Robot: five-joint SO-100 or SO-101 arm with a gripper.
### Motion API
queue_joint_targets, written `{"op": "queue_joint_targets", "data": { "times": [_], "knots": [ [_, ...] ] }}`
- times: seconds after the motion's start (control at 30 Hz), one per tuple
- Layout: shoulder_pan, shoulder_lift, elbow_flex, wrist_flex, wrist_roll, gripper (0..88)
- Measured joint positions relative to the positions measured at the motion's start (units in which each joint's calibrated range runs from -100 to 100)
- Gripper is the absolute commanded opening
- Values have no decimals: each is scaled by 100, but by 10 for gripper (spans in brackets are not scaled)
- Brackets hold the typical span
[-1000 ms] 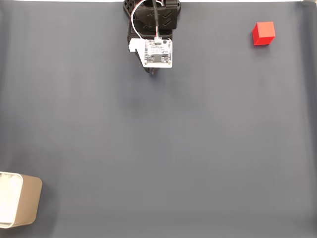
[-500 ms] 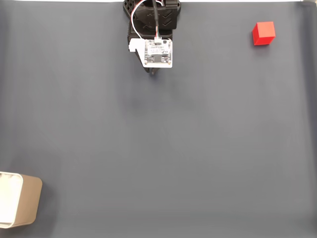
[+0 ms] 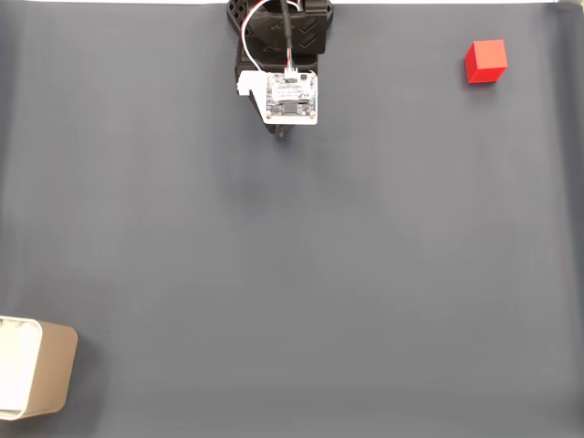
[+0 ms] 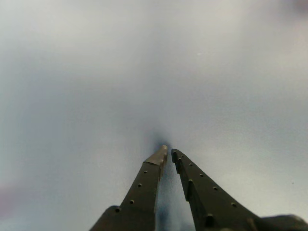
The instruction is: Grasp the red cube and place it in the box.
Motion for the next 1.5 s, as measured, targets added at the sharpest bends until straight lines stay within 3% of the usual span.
{"op": "queue_joint_targets", "data": {
  "times": [1.07,1.5],
  "knots": [
    [0,0,0,-8,-20,0],
    [37,61,0,-1392,-132,0]
  ]
}}
